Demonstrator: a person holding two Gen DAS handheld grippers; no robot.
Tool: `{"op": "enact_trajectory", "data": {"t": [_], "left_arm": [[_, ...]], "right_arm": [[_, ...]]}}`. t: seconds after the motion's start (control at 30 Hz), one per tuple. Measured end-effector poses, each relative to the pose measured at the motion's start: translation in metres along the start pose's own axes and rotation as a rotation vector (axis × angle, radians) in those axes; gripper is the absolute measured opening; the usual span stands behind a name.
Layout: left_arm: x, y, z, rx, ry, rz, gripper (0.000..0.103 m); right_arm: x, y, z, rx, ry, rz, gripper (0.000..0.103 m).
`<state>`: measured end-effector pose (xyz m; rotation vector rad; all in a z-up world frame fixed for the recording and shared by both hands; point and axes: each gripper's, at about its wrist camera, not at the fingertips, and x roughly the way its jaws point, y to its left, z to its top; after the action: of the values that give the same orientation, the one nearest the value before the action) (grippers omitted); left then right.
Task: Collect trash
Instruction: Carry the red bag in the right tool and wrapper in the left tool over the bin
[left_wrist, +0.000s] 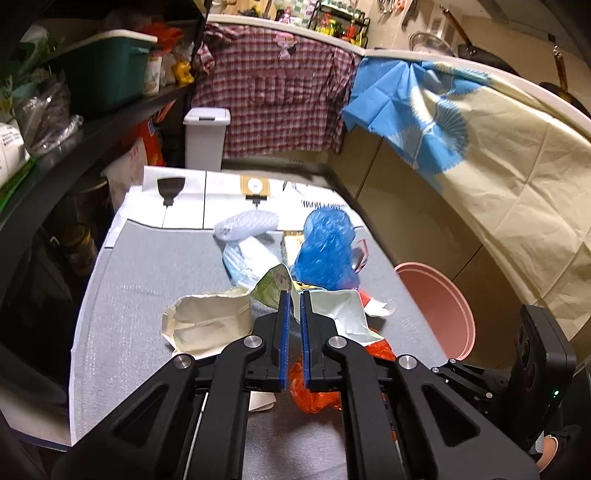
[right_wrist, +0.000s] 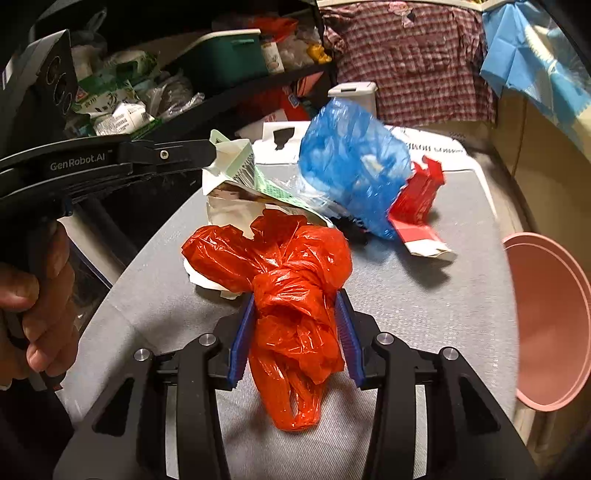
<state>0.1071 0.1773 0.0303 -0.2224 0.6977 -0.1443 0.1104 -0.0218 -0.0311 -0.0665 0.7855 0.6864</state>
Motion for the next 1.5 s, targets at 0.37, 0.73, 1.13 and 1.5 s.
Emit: {"op": "enact_trajectory", "data": {"t": [0.37,0.73,1.13,1.5], "left_arm": [[-0.033,-0.003,0.003,-0.013,-0.062,0.029,0.005],[-0.060,-0.012,-0.005,-0.002,-0.092,0.060,0.005],[-0.079,-0.023,-0.006,0.009,-0.126,0.040,0.005],[-0.078,-0.035,-0.007,0.029,-0.127,0.022,0.005]], "right_arm": [[-0.032,-0.010,-0.004,0.030,-0.034,-0.063,0.043],[-0.070,-0.024,-0.004,0.051,-0.088,-0.116,0.043],[-0.119,-0.047,0.018,0.061,-0.152,-0.168,0.043],[-0.157,-0.090,0.041,0.067,-0.208,-0.251,0.043]]}}
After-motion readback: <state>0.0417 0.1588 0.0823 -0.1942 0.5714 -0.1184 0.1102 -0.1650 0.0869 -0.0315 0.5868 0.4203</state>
